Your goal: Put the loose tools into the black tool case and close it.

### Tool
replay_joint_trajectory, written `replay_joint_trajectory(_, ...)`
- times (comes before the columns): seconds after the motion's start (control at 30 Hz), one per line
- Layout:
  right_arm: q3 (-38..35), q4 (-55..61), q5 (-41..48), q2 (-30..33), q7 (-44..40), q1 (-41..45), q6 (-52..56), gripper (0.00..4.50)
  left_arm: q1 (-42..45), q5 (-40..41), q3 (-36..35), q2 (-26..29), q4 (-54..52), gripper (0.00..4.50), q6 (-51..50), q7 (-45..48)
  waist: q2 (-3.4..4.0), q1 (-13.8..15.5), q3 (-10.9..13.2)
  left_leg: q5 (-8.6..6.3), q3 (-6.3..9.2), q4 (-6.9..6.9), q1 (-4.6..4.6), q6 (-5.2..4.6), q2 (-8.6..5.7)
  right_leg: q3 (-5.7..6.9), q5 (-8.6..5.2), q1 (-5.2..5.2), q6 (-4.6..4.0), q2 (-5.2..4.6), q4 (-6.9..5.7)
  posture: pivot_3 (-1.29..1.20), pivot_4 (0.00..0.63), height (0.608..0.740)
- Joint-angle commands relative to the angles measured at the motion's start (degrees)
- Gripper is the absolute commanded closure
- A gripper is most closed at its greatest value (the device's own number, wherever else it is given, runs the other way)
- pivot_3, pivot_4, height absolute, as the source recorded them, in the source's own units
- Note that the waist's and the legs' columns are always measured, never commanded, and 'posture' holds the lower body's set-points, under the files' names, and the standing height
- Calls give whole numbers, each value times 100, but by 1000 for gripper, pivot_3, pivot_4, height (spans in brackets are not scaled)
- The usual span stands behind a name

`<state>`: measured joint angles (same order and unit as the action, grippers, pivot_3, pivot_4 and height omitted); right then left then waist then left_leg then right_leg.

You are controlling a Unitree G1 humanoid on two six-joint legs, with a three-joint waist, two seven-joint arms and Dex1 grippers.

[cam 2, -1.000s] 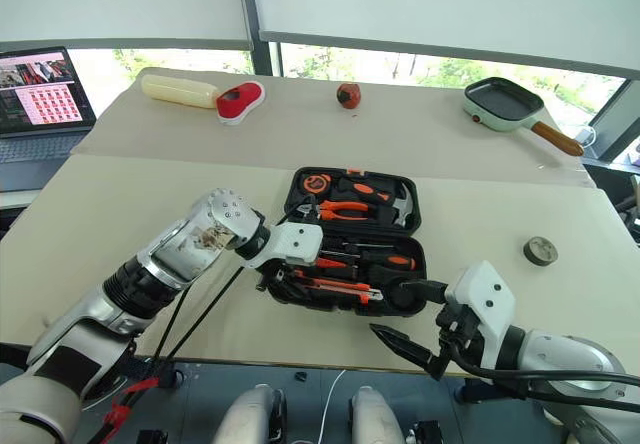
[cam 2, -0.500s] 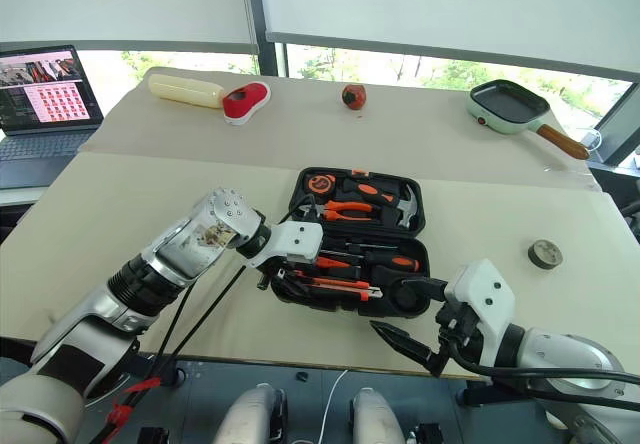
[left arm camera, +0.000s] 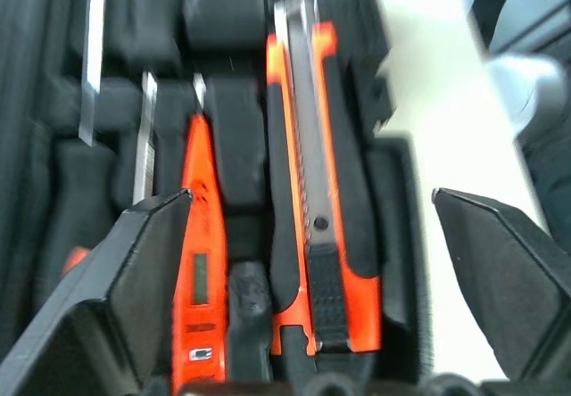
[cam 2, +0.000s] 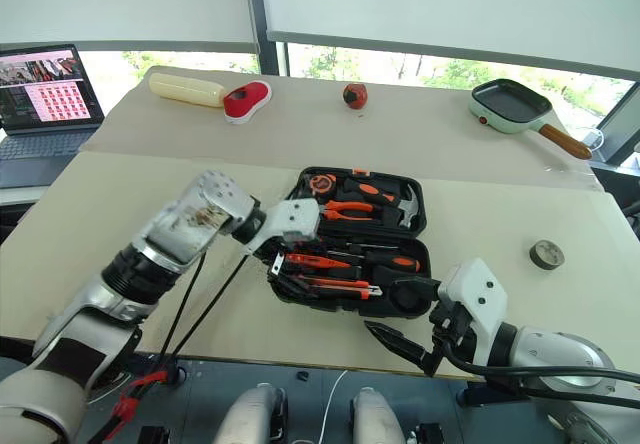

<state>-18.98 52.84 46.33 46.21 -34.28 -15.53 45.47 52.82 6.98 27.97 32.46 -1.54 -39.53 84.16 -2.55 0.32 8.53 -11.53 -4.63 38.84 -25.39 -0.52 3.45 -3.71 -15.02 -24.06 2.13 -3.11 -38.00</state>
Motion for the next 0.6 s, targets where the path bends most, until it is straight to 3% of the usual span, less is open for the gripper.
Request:
replay_joint_trajectory(0.03, -19, 42, 57, -14, 8, 104, -153, 0, -134, -49, -80, 155, -65, 1461, 494, -74, 1, 2, 0, 0, 0, 0, 2, 0, 0, 0, 0, 2, 0, 0, 0, 0, 150, 740)
replay_joint_trajectory(0.07, -4, 30, 55, -14, 10, 125, -153, 0, -186, -94, -49, 163, -15, 1995, 621, -129, 1, 2, -1, 0, -1, 0, 4, 0, -1, 0, 0, 3, 0, -1, 0, 0, 150, 740)
replay_joint_trajectory(0.3, 23, -24, 82, 12, -24, 226, -133, 0, -488, -340, 251, 174, 239, 4455, 1322, -140, 0, 27, 0, 0, -3, 2, 3, 0, -3, -1, 0, 4, 0, -2, 1, 0, 150, 740)
replay_joint_trajectory(0.6, 60, -37, 108, -7, -18, 280, -108, 0, -585, -889, 733, 263, 436, 4455, 1935, -14, 1, 25, -1, 0, -4, 1, 5, 0, -2, -1, 0, 6, 0, -2, 1, 0, 150, 740)
